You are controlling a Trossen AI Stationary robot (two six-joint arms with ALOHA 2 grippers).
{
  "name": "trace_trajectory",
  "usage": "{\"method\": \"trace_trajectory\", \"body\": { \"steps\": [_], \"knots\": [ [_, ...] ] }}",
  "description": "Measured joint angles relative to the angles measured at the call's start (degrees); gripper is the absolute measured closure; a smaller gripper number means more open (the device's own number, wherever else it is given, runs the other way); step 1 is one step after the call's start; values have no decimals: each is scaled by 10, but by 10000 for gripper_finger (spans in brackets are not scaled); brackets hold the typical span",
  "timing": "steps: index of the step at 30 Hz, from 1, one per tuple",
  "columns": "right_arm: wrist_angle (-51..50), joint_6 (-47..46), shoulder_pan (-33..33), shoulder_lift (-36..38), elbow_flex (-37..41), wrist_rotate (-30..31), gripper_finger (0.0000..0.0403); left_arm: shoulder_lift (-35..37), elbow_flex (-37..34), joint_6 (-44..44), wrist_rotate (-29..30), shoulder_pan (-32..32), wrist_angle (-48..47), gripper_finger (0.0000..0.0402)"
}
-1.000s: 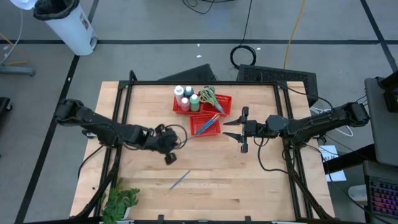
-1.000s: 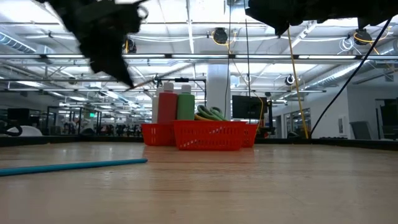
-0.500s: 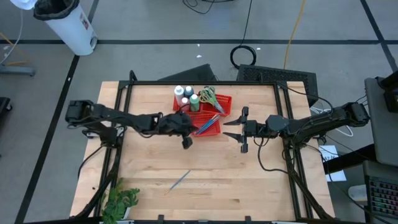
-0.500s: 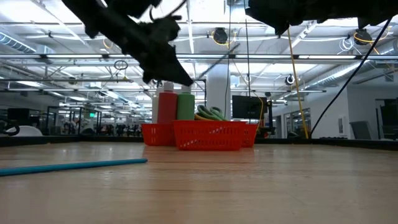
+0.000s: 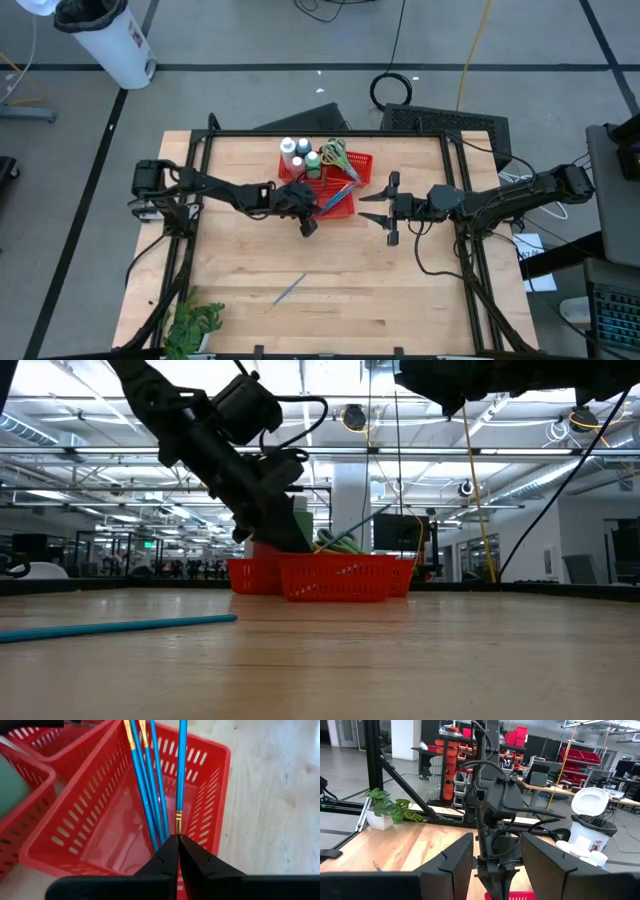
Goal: Pick & Place Paint Supplies
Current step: Put the blue paint brush into the bottom red bin
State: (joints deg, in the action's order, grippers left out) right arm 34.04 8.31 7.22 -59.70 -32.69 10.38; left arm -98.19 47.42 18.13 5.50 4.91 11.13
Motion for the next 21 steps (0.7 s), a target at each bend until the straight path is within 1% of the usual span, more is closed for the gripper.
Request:
{"method": "trace_trajectory", "body": {
  "steps": [7,11,14,16,19,21],
  "knots": [
    [0,0,0,0,0,0,245,0,0,3,3,0,1,370],
    [0,-1,0,0,0,0,245,0,0,4,14,0,1,345],
    [0,-1,0,0,0,0,245,0,0,4,28,0,1,317],
    [0,-1,0,0,0,0,245,8,0,4,27,0,-8,294],
    [-1,-1,0,0,0,0,245,43,10,-7,-2,-3,-47,256],
    [-2,-1,0,0,0,0,245,77,23,-22,-25,-14,-104,232]
  ]
}}
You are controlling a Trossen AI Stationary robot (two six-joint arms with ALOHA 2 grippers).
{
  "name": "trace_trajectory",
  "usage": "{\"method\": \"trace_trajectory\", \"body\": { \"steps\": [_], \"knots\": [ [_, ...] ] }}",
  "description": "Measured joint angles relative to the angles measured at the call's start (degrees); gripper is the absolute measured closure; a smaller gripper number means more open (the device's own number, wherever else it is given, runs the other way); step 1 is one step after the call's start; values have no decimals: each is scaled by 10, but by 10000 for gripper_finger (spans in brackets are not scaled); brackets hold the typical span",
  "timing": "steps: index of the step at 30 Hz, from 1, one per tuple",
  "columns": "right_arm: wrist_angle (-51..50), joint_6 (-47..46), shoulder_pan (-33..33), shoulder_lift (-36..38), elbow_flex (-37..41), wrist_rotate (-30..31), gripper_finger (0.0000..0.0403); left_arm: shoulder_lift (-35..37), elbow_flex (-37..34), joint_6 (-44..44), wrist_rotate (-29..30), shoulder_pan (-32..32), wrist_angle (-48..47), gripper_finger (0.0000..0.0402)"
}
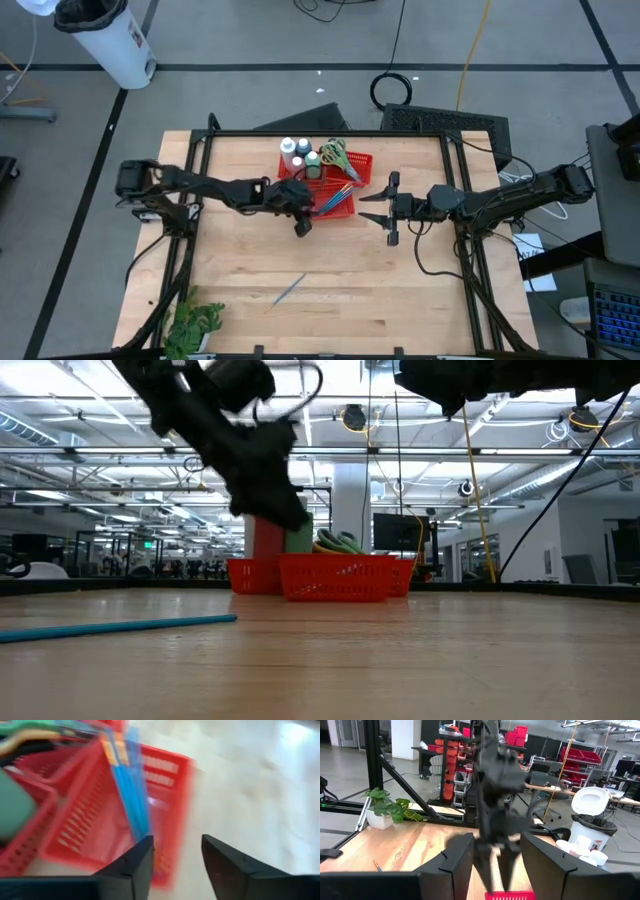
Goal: Pick & Place Paint Supplies
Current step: Put the blue paint brush into the bottom red bin
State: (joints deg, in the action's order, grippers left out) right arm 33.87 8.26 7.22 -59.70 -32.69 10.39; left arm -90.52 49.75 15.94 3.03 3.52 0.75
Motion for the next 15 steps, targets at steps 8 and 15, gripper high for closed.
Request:
{"method": "trace_trajectory", "body": {
  "steps": [8,15],
  "knots": [
    [-5,0,0,0,0,0,245,87,29,1,-15,-144,-164,193],
    [-1,0,0,0,0,0,245,61,30,27,-42,-318,-186,192]
  ]
}}
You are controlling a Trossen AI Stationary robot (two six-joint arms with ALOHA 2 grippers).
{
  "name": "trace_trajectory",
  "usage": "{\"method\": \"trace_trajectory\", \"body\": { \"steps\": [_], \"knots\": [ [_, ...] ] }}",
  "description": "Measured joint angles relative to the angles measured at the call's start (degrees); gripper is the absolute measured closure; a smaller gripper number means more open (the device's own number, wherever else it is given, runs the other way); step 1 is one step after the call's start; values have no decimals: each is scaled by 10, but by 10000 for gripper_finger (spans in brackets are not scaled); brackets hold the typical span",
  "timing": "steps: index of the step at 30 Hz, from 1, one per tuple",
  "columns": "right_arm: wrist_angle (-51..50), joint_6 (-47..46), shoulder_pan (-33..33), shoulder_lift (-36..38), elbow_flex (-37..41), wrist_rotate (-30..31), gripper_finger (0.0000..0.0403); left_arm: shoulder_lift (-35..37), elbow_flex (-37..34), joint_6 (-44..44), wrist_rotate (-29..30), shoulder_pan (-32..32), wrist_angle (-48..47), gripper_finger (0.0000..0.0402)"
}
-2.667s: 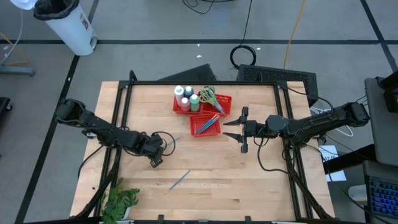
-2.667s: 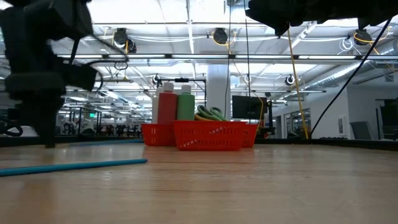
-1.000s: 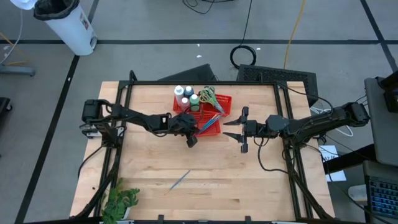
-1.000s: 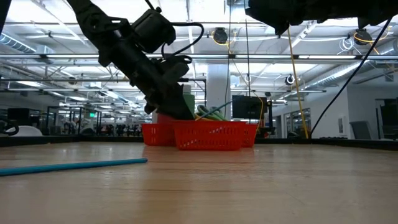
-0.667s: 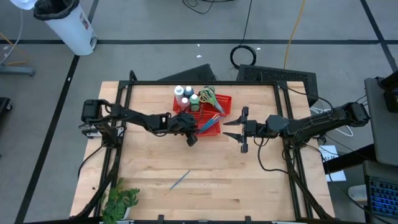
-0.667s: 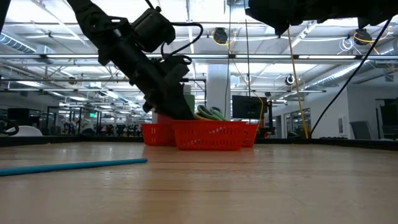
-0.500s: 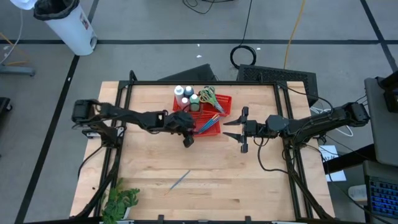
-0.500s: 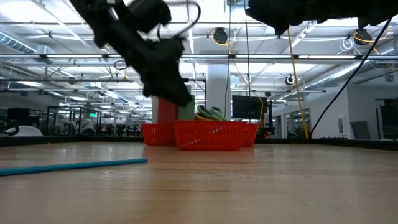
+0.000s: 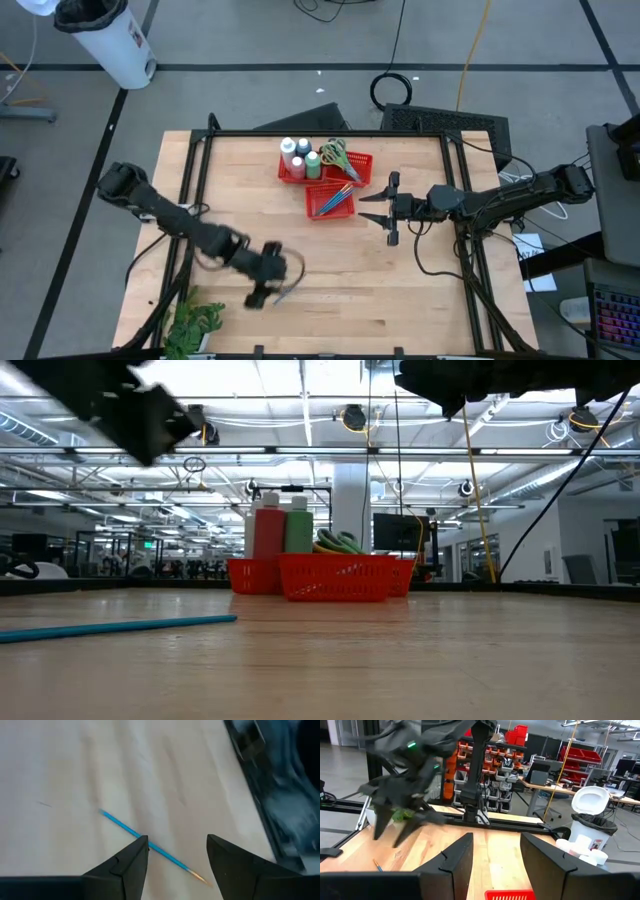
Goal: Pick & Place Paint Supplies
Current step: Put the blue paint brush into the bottom red bin
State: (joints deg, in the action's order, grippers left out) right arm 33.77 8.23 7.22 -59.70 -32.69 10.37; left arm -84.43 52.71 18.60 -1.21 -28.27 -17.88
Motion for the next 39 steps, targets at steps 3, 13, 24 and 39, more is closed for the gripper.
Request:
{"method": "trace_trajectory", "body": {
  "steps": [3,13,24,39],
  "knots": [
    [2,-4,0,0,0,0,245,-24,0,26,2,-48,13,192],
    [7,-10,0,0,0,0,245,-119,-1,-5,-3,-94,38,192],
    [2,-9,0,0,0,0,245,-170,0,-13,-6,-66,35,192],
    [2,-9,0,0,0,0,245,-54,3,6,-1,-4,-100,192]
  ]
}}
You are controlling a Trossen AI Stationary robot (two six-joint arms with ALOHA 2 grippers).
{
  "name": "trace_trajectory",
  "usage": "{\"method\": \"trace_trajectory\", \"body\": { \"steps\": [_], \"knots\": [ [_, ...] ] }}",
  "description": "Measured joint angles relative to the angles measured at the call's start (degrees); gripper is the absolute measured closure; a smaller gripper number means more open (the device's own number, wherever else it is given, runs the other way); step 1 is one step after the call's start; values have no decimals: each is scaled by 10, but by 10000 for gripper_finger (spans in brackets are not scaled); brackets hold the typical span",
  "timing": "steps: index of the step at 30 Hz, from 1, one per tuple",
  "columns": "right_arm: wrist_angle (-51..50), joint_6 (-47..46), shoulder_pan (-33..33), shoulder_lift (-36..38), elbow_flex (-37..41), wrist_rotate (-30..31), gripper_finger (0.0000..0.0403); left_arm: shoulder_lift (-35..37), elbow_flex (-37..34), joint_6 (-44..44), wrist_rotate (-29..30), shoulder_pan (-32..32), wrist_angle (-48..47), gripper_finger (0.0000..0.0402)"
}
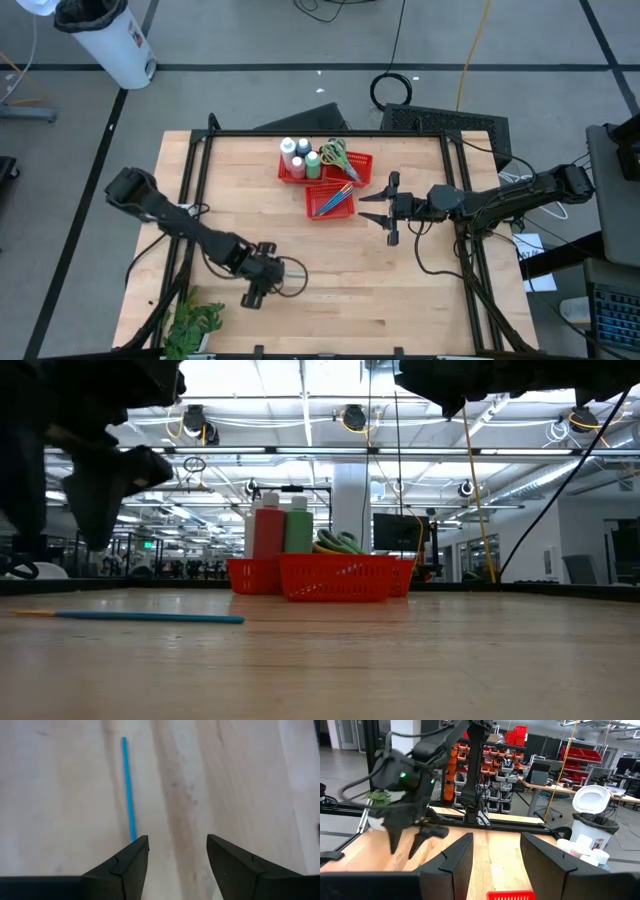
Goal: Pick & Place Paint Supplies
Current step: Put the blue paint brush into the bottom red bin
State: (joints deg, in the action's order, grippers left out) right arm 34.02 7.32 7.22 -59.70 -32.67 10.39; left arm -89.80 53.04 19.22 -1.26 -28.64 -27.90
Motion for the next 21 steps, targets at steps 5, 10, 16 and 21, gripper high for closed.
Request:
{"method": "trace_trajectory", "body": {
  "steps": [5,10,16,21],
  "knots": [
    [0,-1,0,0,0,0,245,19,0,0,47,5,-82,192],
    [-3,-2,0,0,0,0,245,-1,-3,0,63,8,-118,192],
    [-4,-2,0,0,0,0,245,-38,-24,-3,63,20,-109,193],
    [-2,-2,0,0,0,0,245,-61,-42,2,55,41,-100,193]
  ]
}}
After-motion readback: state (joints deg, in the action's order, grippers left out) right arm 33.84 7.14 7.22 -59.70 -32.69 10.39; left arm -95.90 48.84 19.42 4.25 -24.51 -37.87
